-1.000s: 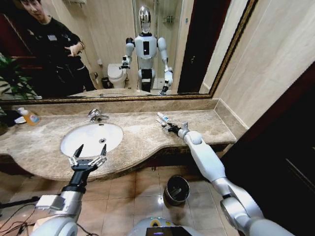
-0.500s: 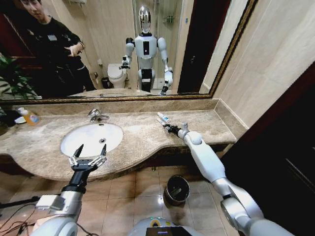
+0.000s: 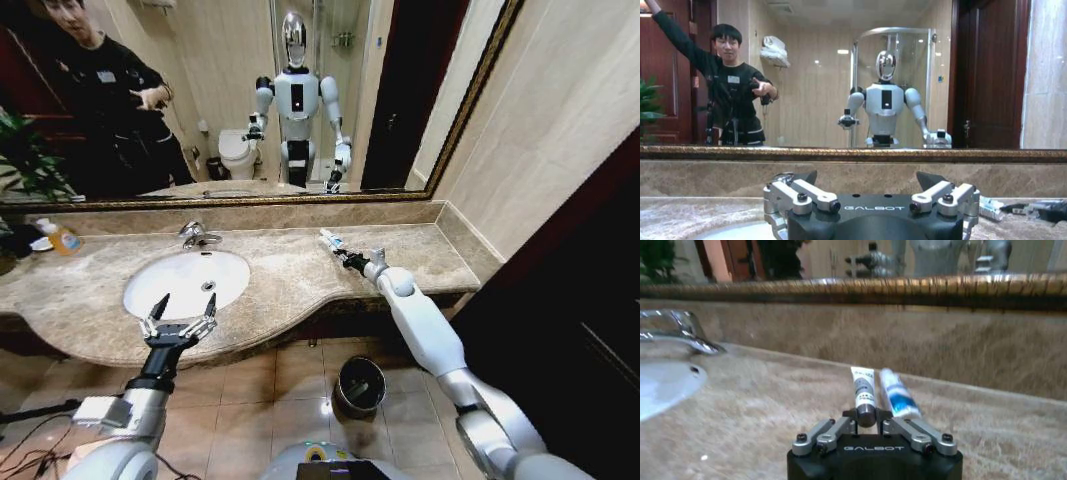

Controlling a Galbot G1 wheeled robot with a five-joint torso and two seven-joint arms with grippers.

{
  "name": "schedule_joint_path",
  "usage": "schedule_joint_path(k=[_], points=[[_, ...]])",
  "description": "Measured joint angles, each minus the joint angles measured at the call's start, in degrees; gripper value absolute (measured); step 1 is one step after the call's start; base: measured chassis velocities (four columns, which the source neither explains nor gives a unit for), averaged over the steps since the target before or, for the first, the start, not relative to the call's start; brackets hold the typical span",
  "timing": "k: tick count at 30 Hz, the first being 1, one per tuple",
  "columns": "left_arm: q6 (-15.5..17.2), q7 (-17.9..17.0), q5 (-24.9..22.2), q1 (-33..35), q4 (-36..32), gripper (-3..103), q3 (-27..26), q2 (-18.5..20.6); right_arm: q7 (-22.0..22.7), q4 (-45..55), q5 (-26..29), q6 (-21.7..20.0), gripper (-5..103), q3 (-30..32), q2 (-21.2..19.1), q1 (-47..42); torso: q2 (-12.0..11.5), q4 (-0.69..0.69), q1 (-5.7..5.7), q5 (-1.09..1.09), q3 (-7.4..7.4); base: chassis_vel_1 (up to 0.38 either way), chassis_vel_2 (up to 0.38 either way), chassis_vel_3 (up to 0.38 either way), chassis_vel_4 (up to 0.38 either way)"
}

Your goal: Pick up the trash from the sink and place it in the trash bin.

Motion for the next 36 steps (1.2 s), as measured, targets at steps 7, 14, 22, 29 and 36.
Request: schedule_joint_path(k=[7,14,22,29,36], points=[[0.0,0.0,0.0,0.0,0.0,100,0.0,0.0,1.5,9.8,3.2,-1.7,16,1.3,-3.7,-4.7,0.0,0.00,0.00,0.00,0.00,0.000,0.000,0.000,0.000],[0.0,0.0,0.0,0.0,0.0,100,0.0,0.0,1.7,18.7,4.8,-1.2,16,7.3,-6.4,-14.0,0.0,0.01,0.00,0.01,0.00,0.000,0.000,0.000,0.000],[0.0,0.0,0.0,0.0,0.0,100,0.0,0.0,1.5,26.2,4.6,0.3,16,12.6,-6.5,-23.7,0.0,0.01,-0.01,0.00,0.00,0.000,0.000,0.000,0.000],[0.0,0.0,0.0,0.0,0.0,100,0.0,0.0,0.4,31.5,3.7,2.3,16,18.5,-5.8,-33.0,0.0,0.00,0.00,0.00,0.00,0.000,0.000,0.000,0.000],[0.0,0.0,0.0,0.0,0.0,100,0.0,0.0,-3.4,30.8,3.2,7.3,16,24.6,-3.6,-42.3,0.0,0.00,-0.01,0.01,0.00,0.000,0.000,0.000,0.000]])
